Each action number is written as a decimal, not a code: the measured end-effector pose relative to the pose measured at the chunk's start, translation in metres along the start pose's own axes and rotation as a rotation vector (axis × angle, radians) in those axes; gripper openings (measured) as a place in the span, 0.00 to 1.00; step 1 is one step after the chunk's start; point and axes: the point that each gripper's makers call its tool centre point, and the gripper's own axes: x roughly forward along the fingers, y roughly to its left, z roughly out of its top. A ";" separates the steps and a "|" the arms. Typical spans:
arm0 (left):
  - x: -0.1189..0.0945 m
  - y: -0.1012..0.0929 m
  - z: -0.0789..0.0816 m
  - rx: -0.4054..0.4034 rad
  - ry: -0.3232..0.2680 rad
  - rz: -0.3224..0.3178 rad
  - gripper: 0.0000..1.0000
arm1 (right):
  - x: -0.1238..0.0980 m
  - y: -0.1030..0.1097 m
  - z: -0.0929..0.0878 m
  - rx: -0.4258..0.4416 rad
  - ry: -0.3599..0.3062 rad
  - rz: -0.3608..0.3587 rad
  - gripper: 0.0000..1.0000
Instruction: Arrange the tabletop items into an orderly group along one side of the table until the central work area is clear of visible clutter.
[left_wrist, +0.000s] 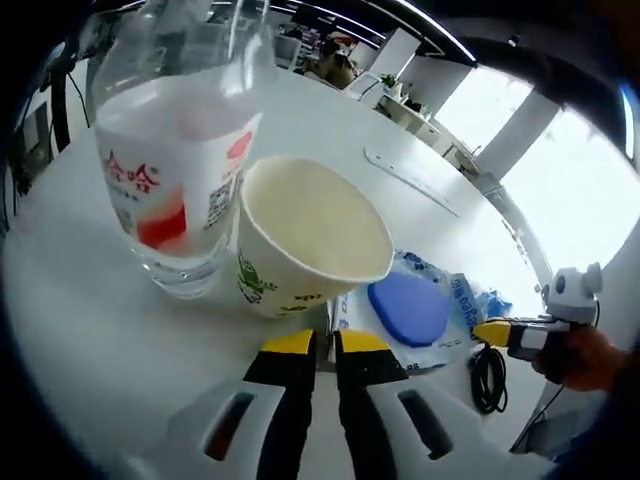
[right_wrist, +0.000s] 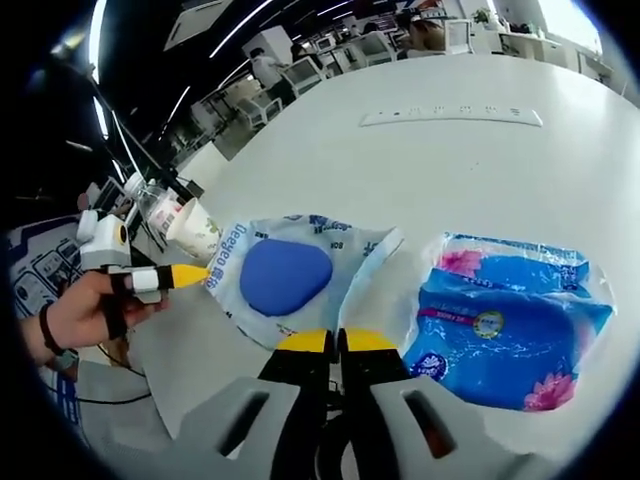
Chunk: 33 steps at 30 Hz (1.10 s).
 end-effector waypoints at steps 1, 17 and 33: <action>-0.001 0.000 0.000 0.002 0.000 0.000 0.05 | 0.000 0.000 0.000 0.001 -0.001 0.000 0.02; -0.022 -0.001 -0.004 0.024 -0.019 -0.021 0.09 | -0.015 0.000 0.001 -0.029 -0.021 -0.016 0.04; -0.048 0.002 -0.017 0.095 -0.019 -0.029 0.10 | -0.053 -0.027 -0.018 -0.059 -0.023 -0.067 0.07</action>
